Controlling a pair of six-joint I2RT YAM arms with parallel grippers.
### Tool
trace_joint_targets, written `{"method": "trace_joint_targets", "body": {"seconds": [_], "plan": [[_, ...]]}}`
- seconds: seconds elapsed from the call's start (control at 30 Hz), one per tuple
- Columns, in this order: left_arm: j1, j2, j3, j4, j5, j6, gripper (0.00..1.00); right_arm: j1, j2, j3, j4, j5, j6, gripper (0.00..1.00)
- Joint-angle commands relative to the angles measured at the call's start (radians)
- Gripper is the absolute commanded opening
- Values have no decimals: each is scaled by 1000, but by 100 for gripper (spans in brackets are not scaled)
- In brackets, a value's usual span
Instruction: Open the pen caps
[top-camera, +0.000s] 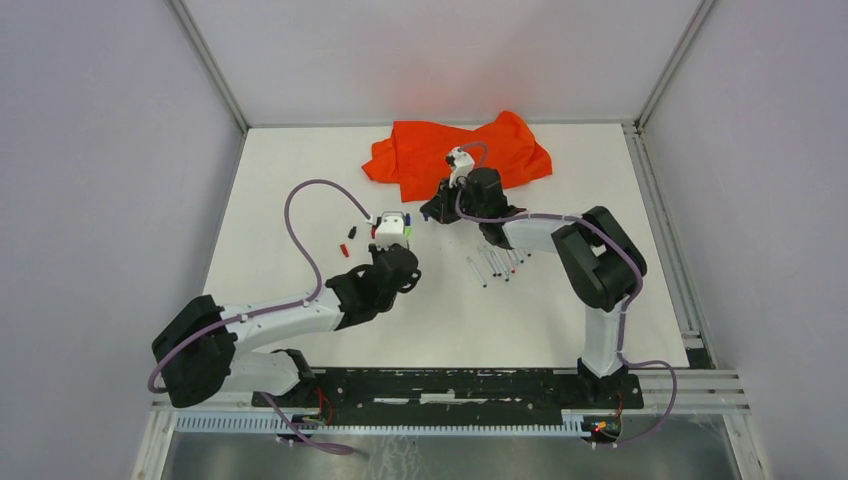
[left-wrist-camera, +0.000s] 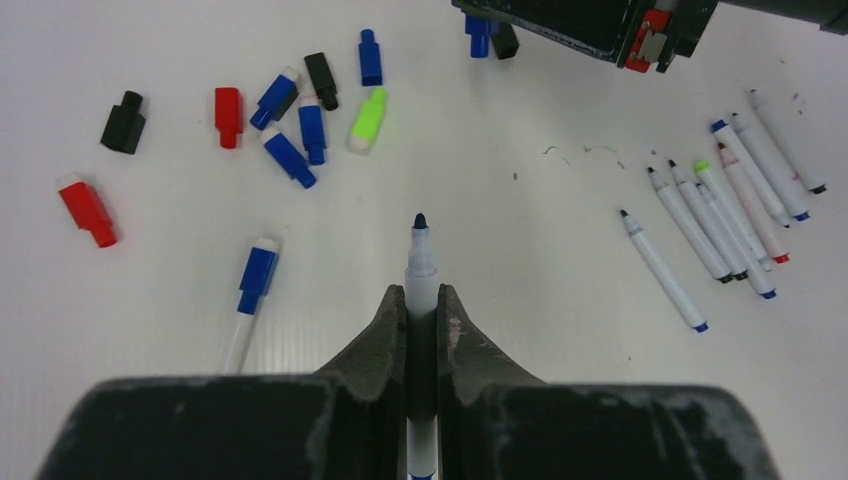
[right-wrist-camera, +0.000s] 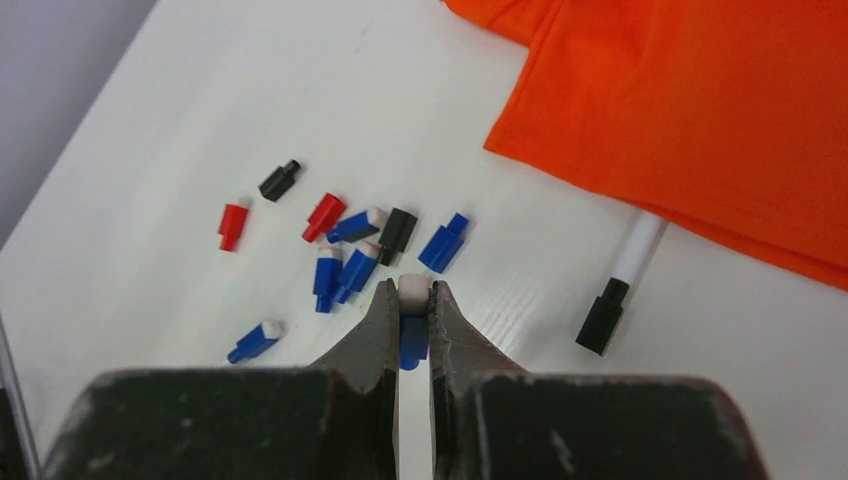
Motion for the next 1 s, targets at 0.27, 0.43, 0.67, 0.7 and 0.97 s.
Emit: {"method": "trace_joint_targets", "body": {"seconds": [0.27, 0.43, 0.67, 0.7, 0.97], "plan": [[25, 10, 70, -93, -115, -90, 2, 62, 129, 99, -116, 95, -59, 10], [52, 41, 81, -90, -82, -109, 2, 76, 148, 115, -115, 86, -57, 29], [73, 93, 100, -72, -43, -141, 2, 80, 121, 108, -97, 91, -65, 44], [76, 97, 102, -69, -35, -146, 2, 79, 112, 105, -99, 98, -71, 46], [100, 172, 133, -33, 66, -229, 2, 32, -70, -95, 18, 190, -72, 46]]}}
